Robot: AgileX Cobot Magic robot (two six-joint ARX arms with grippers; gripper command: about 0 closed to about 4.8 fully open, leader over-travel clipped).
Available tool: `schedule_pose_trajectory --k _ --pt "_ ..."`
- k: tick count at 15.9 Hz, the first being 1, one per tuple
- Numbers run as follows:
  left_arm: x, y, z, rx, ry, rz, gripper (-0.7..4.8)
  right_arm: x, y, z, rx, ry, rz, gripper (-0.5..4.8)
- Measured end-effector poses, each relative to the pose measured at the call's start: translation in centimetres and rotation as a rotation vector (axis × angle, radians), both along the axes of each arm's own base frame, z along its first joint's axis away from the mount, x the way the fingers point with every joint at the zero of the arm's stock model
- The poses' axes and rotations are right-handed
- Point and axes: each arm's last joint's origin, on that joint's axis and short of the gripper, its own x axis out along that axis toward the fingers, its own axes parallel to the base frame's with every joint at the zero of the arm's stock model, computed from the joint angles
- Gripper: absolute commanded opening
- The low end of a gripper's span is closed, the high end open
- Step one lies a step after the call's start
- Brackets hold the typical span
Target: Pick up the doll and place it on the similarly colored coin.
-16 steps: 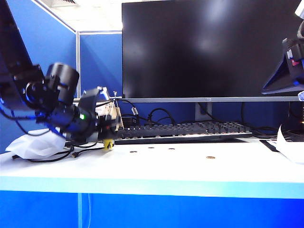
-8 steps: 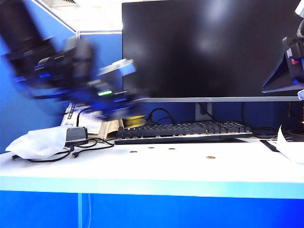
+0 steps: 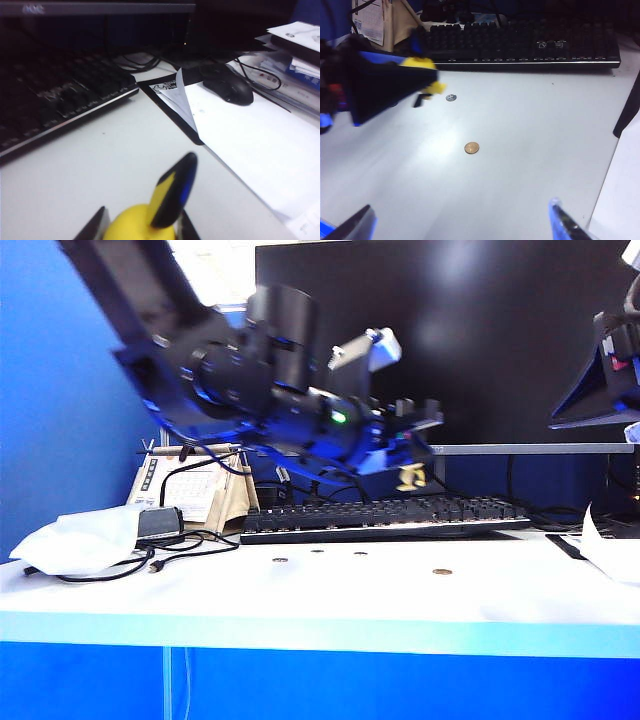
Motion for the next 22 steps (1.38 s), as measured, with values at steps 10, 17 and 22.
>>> schedule_pose_trajectory --k 10,17,22 --pt "0.9 -3.4 -3.4 -0.01 0.09 -0.031 -0.05 0.1 0.0 0.6 0.033 -0.052 -0.001 4.77" --pt "1.1 -4.3 -4.3 0.006 0.165 -0.01 -0.05 0.1 0.0 0.6 0.038 -0.048 -0.002 4.76" --pt "1.1 -4.2 -5.5 0.035 0.191 0.007 -0.05 0.1 0.0 0.6 0.038 -0.047 -0.002 4.76"
